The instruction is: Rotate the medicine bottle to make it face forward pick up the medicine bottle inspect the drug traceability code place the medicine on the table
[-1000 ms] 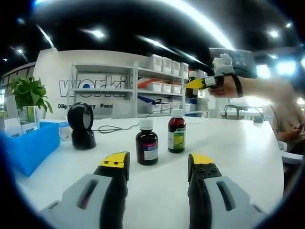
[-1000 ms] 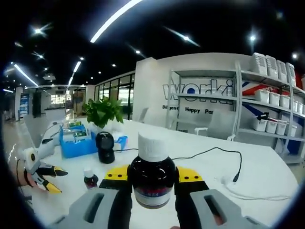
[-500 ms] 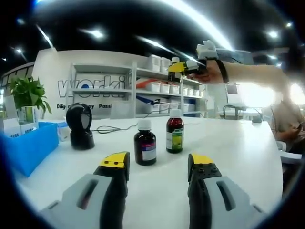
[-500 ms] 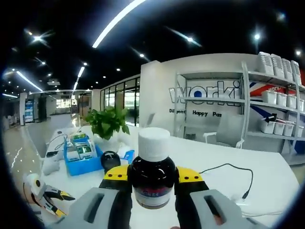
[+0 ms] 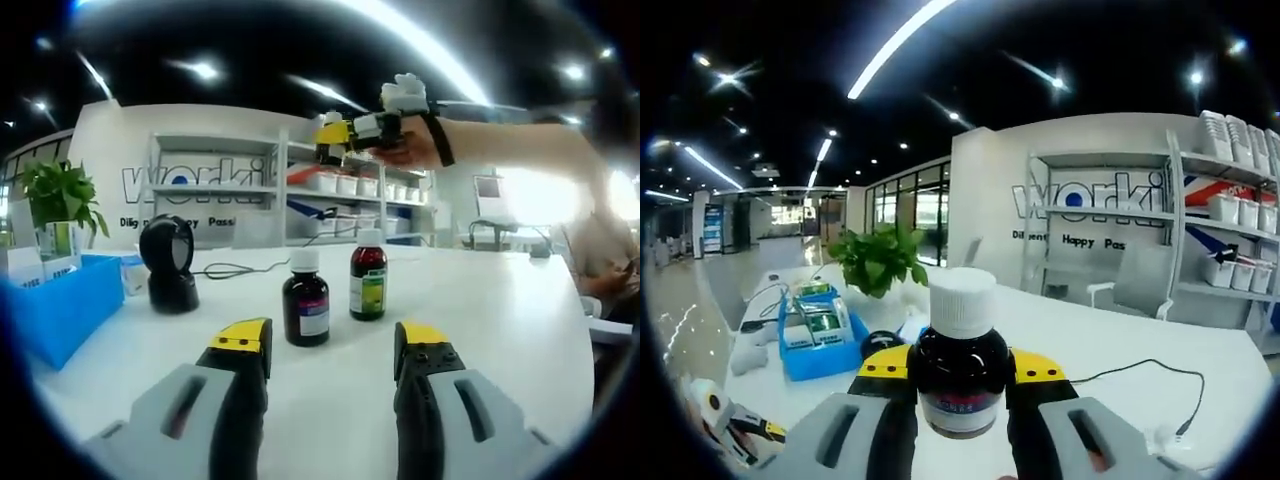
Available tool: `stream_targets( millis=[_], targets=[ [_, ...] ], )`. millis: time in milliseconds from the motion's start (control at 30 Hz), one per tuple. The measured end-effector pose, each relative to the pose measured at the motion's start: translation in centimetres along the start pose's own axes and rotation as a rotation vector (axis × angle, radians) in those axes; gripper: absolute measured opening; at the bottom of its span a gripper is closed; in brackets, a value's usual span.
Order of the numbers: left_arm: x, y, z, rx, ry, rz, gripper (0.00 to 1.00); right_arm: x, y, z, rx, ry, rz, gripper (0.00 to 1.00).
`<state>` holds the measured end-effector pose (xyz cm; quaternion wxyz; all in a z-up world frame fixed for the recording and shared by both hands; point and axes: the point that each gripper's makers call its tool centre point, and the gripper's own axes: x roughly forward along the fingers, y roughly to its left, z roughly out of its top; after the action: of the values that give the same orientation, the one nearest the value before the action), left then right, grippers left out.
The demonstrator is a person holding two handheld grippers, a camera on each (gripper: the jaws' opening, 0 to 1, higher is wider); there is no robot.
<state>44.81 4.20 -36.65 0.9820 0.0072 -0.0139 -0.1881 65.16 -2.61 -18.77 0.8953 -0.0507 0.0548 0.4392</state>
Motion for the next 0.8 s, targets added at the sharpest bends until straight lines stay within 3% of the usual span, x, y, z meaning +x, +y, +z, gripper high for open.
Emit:
stream_targets(
  millis=[100, 267, 600, 733, 800],
  targets=[
    [0.0, 0.0, 0.0, 0.0, 0.002, -0.001, 0.4, 1.0, 0.3, -0.7, 0.004, 0.013, 0.003, 0.29],
    [0.0, 0.0, -0.1, -0.002, 0.003, -0.002, 0.4, 2.5, 0.7, 0.2, 0.016, 0.01, 0.016, 0.29],
    [0.0, 0.0, 0.1, -0.008, -0.007, -0.007, 0.4, 5.8, 3.7, 3.2, -0.027, -0.009, 0.067, 0.29],
    [-0.1, -0.2, 0.2, -0.012, -0.01, -0.008, 0.4, 7.5, 4.9, 2.1, -0.041, 0.018, 0.09, 0.29],
    [-0.2, -0.3, 0.2, -0.013, -0.01, -0.009, 0.4, 8.1, 5.0, 0.7, -0.06, 0.049, 0.094, 0.29]
  ],
)
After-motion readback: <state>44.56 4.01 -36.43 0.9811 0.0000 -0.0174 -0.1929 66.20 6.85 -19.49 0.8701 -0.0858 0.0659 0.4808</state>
